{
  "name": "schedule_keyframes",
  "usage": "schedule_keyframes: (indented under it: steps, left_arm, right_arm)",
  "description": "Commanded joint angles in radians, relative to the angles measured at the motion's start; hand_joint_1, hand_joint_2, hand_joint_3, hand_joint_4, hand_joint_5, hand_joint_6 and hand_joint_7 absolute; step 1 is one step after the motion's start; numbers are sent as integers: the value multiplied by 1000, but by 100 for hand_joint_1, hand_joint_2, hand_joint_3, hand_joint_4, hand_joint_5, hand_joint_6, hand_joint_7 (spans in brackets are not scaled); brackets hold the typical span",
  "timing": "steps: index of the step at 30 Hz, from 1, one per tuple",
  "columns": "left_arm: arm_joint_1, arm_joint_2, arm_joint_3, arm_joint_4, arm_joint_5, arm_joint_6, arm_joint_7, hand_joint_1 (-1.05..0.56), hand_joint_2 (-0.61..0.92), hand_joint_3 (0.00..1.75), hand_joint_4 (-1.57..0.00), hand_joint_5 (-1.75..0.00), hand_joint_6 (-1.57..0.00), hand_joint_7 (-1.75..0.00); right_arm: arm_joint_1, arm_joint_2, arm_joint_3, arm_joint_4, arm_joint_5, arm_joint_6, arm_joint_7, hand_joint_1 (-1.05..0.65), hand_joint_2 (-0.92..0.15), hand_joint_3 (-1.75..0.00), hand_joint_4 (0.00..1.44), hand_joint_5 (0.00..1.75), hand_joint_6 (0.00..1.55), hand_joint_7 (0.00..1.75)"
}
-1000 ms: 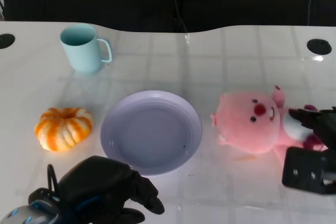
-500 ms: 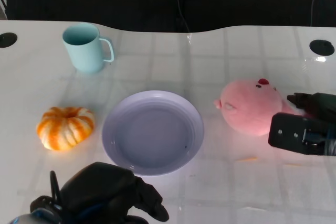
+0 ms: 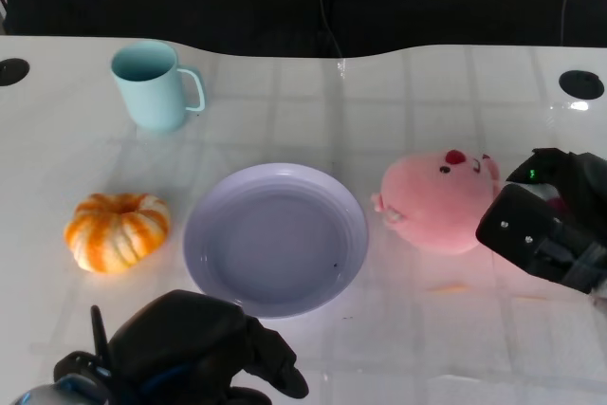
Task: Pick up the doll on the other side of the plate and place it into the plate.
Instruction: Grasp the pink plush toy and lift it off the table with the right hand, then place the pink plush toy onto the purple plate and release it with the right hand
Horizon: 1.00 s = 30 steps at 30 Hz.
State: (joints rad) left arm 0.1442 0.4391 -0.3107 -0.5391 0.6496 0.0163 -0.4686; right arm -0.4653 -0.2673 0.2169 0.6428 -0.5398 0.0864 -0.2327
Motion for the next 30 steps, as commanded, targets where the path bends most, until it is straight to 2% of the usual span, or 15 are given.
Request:
schedule_keyframes:
  steps: [1, 4, 9, 13, 17, 22, 30]
  left_arm:
    - [-1, 17, 15, 17, -15, -15, 3, -25, 92, 23, -74, -132, -110, -1]
    - [3, 18, 17, 21, -10, -15, 4, -26, 92, 24, -76, -128, -110, -1]
    - [2, 21, 21, 25, -10, -29, 10, -24, 92, 23, -77, -128, -110, -1]
    - [-4, 16, 14, 31, 1, -21, 5, -26, 92, 26, -76, -123, -110, -1]
    - [-2, 9, 8, 43, 2, -36, 21, -25, 92, 25, -77, -120, -110, -1]
    - [-5, 1, -6, 54, 15, -35, 25, -25, 92, 25, -78, -118, -110, -1]
    - [-9, -15, -21, 82, 25, -54, 52, -25, 92, 23, -81, -119, -111, -2]
  right_arm:
    - [25, 4, -40, -32, 44, -16, -27, -16, -38, -130, 88, 175, 73, 174]
    - [49, 12, -65, -62, 86, -48, -29, -16, -36, -135, 91, 175, 76, 175]
    - [92, 12, -76, -168, 122, -63, 1, -15, -40, -128, 92, 175, 75, 175]
    - [107, 28, -74, -229, 134, -77, -3, -8, -34, -137, 93, 175, 77, 175]
    - [103, 48, -72, -277, 144, -100, 7, -9, -32, -138, 92, 175, 79, 175]
    - [80, 81, -35, -352, 139, -114, 56, -9, -36, -131, 91, 175, 77, 175]
    - [8, 166, 33, -352, 115, -103, 95, -11, -35, -135, 93, 175, 77, 175]
